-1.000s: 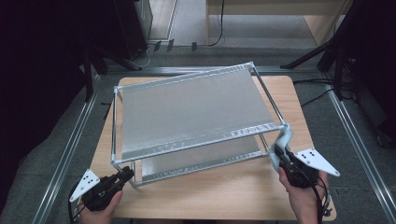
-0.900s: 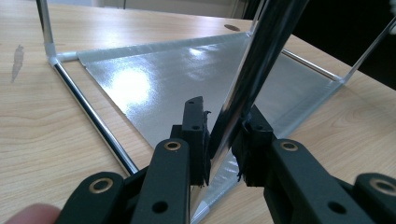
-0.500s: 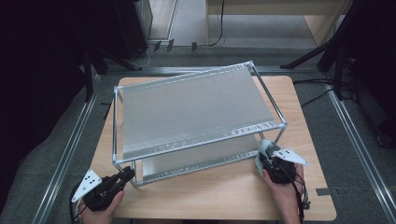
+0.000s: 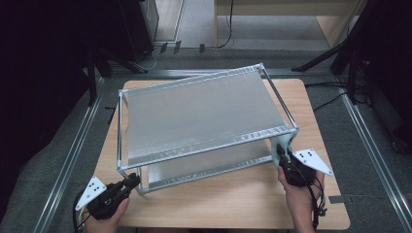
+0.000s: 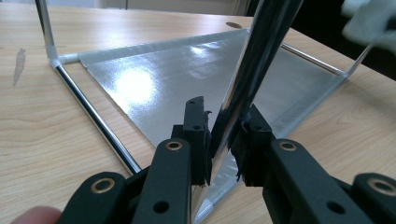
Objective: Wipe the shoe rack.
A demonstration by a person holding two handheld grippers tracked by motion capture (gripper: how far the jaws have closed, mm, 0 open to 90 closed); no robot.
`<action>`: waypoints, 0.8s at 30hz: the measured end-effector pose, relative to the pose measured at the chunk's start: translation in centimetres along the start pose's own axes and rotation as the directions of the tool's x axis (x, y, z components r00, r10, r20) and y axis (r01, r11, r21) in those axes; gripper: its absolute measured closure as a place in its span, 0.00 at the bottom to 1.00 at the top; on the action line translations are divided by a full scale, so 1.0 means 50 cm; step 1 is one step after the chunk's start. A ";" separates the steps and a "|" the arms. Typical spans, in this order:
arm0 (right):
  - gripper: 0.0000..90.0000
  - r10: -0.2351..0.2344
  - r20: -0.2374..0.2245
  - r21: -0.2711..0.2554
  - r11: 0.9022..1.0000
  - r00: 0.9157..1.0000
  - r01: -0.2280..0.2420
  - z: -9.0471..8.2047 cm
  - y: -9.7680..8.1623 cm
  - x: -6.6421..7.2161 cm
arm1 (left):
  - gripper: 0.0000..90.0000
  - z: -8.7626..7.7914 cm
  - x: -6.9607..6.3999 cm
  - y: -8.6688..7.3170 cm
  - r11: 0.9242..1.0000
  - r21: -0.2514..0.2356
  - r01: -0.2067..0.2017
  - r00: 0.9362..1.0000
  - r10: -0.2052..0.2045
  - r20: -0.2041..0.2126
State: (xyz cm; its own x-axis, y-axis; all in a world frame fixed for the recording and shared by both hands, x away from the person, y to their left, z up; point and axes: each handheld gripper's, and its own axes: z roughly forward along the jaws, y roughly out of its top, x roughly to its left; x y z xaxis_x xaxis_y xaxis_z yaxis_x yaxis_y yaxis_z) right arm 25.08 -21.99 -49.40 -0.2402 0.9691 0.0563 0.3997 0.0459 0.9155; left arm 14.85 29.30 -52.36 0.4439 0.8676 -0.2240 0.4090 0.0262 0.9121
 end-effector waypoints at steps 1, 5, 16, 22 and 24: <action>0.92 0.000 0.000 0.000 1.000 1.000 0.000 0.000 0.000 0.000 | 0.85 0.000 0.000 0.000 1.000 0.001 0.000 1.000 0.000 0.000; 0.92 -0.010 0.047 0.168 0.986 0.999 0.002 0.047 -0.060 -0.015 | 0.85 0.000 0.000 0.000 1.000 0.001 0.000 1.000 0.000 0.001; 0.92 -0.023 0.078 -0.032 0.999 0.997 0.025 -0.014 0.006 -0.003 | 0.85 0.000 0.001 0.000 1.000 0.001 0.003 1.000 -0.003 0.004; 0.92 0.012 0.063 0.091 0.996 0.998 -0.018 0.029 -0.033 -0.022 | 0.85 0.002 -0.003 0.000 1.000 0.006 -0.007 1.000 0.007 0.006; 0.92 0.015 0.068 0.125 0.992 0.998 -0.024 0.038 -0.043 -0.025 | 0.86 0.002 -0.003 0.000 1.000 0.005 -0.006 1.000 0.006 0.009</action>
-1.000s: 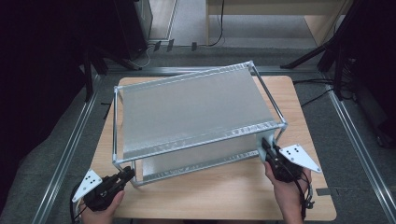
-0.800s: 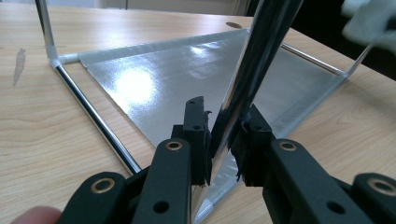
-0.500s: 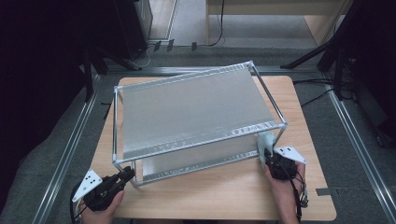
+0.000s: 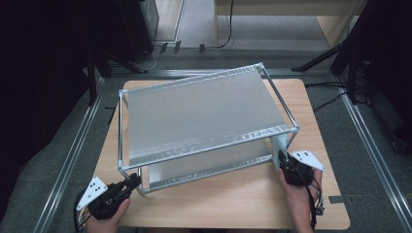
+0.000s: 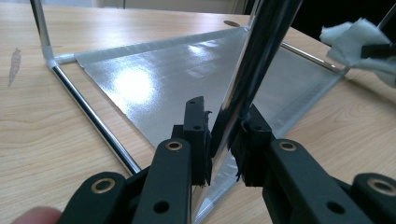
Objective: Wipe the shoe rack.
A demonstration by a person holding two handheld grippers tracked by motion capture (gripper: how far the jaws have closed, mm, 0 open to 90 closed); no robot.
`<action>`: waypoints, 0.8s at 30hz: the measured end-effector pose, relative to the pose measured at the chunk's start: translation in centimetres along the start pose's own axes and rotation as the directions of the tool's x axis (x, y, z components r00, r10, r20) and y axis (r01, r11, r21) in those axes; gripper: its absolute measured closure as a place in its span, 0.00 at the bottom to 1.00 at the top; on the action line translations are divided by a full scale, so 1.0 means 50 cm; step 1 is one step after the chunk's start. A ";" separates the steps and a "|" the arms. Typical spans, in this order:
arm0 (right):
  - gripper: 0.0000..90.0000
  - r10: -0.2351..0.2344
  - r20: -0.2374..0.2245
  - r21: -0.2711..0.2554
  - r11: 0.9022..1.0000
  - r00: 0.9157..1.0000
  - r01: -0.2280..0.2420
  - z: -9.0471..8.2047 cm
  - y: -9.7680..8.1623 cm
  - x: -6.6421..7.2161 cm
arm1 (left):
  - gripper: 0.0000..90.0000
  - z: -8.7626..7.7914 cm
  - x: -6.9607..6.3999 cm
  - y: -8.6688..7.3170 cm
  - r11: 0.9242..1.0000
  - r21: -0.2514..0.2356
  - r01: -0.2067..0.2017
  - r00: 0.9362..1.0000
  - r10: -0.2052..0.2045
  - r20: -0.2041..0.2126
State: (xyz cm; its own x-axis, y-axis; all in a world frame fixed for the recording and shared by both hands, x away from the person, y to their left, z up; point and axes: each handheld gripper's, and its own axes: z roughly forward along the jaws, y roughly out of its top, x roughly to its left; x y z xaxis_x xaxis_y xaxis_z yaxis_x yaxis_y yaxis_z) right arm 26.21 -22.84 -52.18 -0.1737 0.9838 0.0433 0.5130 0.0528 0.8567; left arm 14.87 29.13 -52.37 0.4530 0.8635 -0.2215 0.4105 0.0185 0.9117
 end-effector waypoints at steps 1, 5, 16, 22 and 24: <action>0.92 0.008 -0.001 0.011 1.000 1.000 -0.008 0.000 -0.002 0.000 | 0.85 0.000 0.000 0.000 1.000 0.000 0.000 1.000 0.000 0.001; 0.91 0.009 -0.012 0.069 0.998 1.000 -0.008 -0.001 -0.012 -0.003 | 0.85 0.000 0.001 0.000 1.000 -0.001 0.002 1.000 -0.002 0.004; 0.91 0.101 0.016 -0.077 0.992 0.995 -0.099 -0.128 0.068 -0.062 | 0.85 0.001 0.001 0.000 1.000 -0.003 0.010 1.000 -0.010 0.003; 0.91 0.046 0.093 -0.316 0.949 0.995 -0.015 -0.199 0.167 -0.008 | 0.85 0.001 -0.001 -0.001 1.000 -0.004 0.006 1.000 -0.006 -0.005; 0.90 0.042 0.084 -0.330 0.944 0.996 -0.012 -0.199 0.180 -0.001 | 0.86 0.001 -0.001 -0.001 1.000 -0.003 0.002 1.000 -0.002 -0.006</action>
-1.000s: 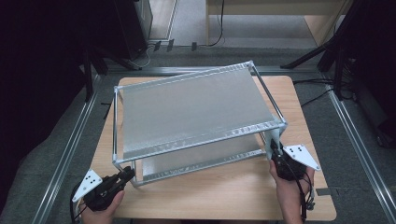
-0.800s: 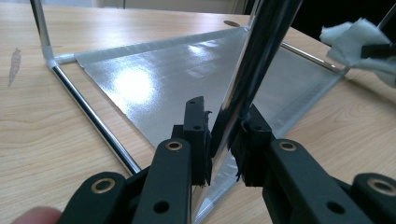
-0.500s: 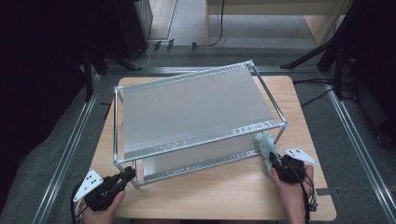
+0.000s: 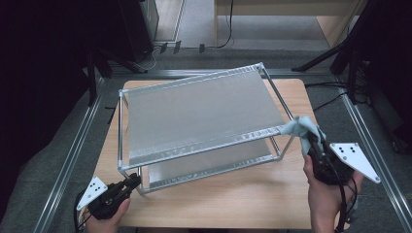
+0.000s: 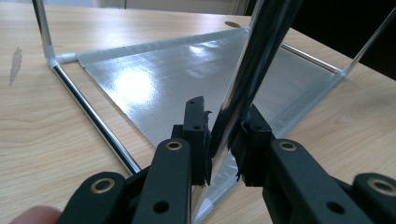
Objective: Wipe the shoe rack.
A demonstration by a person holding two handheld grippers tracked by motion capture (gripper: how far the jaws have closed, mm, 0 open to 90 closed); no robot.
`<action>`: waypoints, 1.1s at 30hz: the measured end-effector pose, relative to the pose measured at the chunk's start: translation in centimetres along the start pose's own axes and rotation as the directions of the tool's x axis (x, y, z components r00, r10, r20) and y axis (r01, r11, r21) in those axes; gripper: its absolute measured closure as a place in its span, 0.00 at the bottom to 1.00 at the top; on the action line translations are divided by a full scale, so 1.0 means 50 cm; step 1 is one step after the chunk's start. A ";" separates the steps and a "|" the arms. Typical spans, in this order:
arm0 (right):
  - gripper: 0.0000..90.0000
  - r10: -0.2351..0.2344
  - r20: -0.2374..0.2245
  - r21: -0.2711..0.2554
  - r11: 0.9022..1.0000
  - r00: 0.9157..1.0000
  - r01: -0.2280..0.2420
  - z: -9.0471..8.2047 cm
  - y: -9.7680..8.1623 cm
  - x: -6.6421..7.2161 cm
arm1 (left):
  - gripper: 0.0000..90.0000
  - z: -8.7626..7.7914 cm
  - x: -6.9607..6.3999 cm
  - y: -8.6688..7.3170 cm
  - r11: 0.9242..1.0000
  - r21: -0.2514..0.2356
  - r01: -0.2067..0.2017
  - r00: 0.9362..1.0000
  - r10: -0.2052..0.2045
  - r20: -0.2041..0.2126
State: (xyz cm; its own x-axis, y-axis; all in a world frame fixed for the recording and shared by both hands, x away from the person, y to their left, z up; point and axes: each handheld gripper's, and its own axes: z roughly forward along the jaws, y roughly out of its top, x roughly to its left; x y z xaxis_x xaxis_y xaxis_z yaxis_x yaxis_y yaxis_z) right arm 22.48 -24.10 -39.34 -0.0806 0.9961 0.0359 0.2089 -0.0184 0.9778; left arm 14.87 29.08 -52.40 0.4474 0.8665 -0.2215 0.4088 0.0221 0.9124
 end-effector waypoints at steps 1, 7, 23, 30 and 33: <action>0.90 -0.007 -0.013 -0.007 1.000 1.000 0.007 0.008 0.011 0.008 | 0.86 0.000 0.000 0.000 1.000 0.000 -0.002 1.000 0.002 0.001; 0.90 -0.060 -0.108 0.054 0.996 0.992 0.066 0.079 0.023 0.066 | 0.86 0.000 0.002 0.000 1.000 0.003 0.000 1.000 0.000 0.010; 0.89 -0.060 -0.360 0.071 0.993 0.931 0.092 0.092 -0.023 0.244 | 0.85 0.039 -0.080 -0.005 0.999 0.023 -0.028 0.994 0.025 0.110; 0.88 -0.094 -0.513 0.060 0.988 0.853 0.145 0.056 -0.038 0.357 | 0.86 0.061 -0.119 -0.005 0.999 0.025 -0.046 0.991 0.043 0.130; 0.86 -0.090 -0.592 0.068 0.985 0.801 0.161 0.034 -0.044 0.410 | 0.86 0.066 -0.130 -0.006 0.998 0.024 -0.053 0.989 0.049 0.141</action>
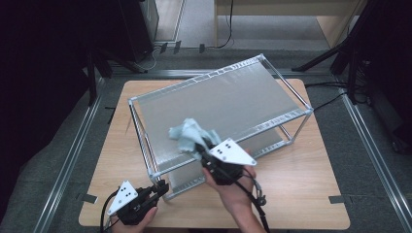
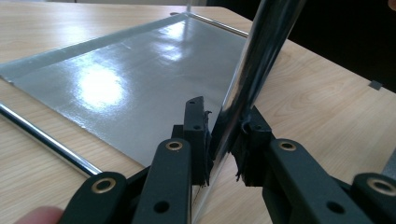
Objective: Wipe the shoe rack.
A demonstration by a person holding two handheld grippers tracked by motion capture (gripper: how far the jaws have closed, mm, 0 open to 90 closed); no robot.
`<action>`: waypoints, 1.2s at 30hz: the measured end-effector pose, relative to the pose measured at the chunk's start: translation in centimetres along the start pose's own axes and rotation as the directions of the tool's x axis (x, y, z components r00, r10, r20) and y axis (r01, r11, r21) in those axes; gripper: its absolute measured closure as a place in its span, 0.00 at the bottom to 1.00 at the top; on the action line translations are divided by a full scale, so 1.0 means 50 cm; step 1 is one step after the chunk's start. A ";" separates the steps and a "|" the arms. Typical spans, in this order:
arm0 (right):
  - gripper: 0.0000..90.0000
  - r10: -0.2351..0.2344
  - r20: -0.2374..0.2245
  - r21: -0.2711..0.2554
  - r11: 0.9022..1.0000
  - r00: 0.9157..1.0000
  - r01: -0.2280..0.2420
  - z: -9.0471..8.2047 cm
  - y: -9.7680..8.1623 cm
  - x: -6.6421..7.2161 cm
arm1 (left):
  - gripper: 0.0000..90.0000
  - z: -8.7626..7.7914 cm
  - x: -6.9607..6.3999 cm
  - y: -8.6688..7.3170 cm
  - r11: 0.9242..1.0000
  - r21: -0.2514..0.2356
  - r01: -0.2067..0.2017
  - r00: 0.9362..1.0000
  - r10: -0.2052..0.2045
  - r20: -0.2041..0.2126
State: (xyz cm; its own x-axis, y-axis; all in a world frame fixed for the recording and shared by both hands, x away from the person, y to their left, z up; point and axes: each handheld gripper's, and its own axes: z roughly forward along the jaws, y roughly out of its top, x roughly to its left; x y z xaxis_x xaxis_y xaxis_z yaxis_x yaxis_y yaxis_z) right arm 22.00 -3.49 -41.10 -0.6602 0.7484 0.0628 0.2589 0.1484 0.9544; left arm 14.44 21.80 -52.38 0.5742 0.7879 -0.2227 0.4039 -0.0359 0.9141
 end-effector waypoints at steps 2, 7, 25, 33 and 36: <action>0.84 0.003 -0.083 0.018 1.000 0.997 -0.001 0.006 0.003 0.030 | 0.86 0.001 -0.004 0.000 1.000 0.004 -0.006 1.000 0.006 -0.005; 0.90 -0.081 -0.105 0.009 0.997 0.991 0.082 -0.003 0.001 0.051 | 0.87 0.000 -0.008 0.002 0.999 0.017 -0.028 0.999 0.029 -0.030; 0.90 0.186 0.461 -0.108 0.982 0.867 -0.154 -0.188 -0.014 -0.376 | 0.86 -0.015 0.025 0.000 1.000 0.000 0.002 0.999 -0.002 -0.047; 0.90 0.165 0.320 -0.073 0.986 0.933 -0.150 -0.158 -0.041 -0.270 | 0.86 -0.012 0.020 -0.001 1.000 0.001 -0.006 0.999 0.006 -0.047; 0.90 0.141 0.231 -0.064 0.990 0.963 -0.129 -0.137 -0.045 -0.202 | 0.87 -0.009 0.011 -0.002 1.000 0.004 -0.019 0.999 0.019 -0.036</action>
State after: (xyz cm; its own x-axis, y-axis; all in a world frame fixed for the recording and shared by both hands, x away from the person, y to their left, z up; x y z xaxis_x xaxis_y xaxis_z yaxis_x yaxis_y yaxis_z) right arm 23.29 -15.82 -41.89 -0.4361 0.8908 0.1275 0.2962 0.0083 0.9551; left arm 14.41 22.50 -52.43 0.5558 0.8085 -0.1932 0.3961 -0.0532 0.9166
